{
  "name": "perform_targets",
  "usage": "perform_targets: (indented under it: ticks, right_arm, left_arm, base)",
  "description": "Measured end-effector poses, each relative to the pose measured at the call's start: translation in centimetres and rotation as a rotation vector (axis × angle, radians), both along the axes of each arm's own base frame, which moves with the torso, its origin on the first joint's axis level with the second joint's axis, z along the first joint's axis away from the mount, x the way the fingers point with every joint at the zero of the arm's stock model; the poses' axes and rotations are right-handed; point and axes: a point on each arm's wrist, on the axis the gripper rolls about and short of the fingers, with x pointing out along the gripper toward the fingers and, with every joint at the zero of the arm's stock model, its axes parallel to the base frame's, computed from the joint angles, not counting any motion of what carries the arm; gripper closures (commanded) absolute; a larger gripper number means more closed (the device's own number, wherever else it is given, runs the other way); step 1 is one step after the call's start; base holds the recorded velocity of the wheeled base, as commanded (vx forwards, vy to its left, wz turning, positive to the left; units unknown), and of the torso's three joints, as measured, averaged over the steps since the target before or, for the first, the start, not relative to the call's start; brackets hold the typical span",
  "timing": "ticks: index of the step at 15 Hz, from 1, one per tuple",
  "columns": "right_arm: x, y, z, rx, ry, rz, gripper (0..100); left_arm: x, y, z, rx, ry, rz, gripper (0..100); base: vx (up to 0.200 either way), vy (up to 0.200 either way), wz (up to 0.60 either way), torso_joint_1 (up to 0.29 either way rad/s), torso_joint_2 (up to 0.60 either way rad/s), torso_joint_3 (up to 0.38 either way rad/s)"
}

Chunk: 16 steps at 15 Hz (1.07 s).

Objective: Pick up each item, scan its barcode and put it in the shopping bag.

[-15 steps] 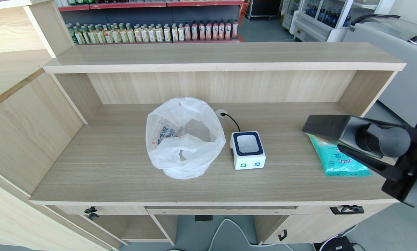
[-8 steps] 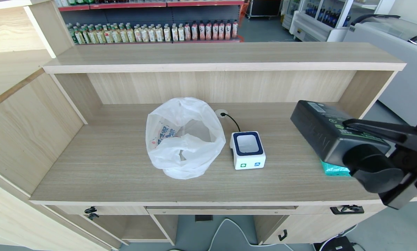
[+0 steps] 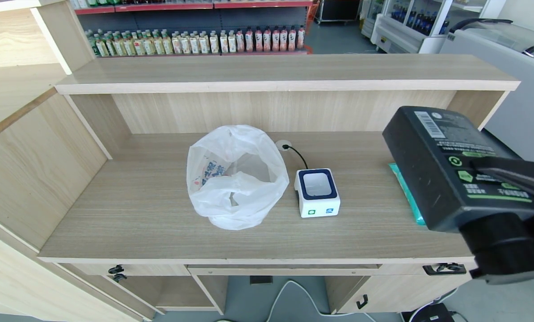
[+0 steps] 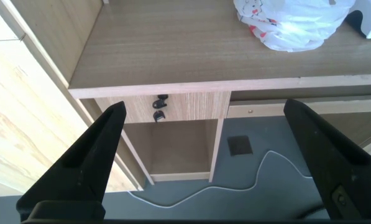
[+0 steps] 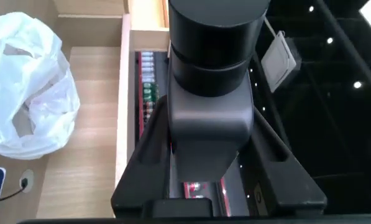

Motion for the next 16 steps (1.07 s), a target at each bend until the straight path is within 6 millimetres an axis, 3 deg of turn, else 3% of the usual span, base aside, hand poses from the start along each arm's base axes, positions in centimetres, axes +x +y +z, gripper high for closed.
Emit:
perform_targets:
  ticks: [3, 6, 16]
  right_arm:
    - [-2.8, -0.2, -0.2, -0.010, -0.165, 0.038, 100]
    - [-4.4, 0.1, -1.6, -0.034, -0.207, 0.111, 100]
    - [-5.4, -0.4, -2.8, -0.051, -0.219, 0.133, 100]
  left_arm:
    - [0.0, 0.0, 0.0, 0.000, 0.000, -0.001, 0]
    - [0.0, 0.0, 0.0, 0.000, 0.000, -0.001, 0]
    - [0.0, 0.0, 0.0, 0.000, 0.000, 0.000, 0]
  base:
    - [0.000, 0.000, 0.00, 0.000, 0.00, 0.000]
    - [0.000, 0.000, 0.00, 0.000, 0.00, 0.000]
    - [0.000, 0.000, 0.00, 0.000, 0.00, 0.000]
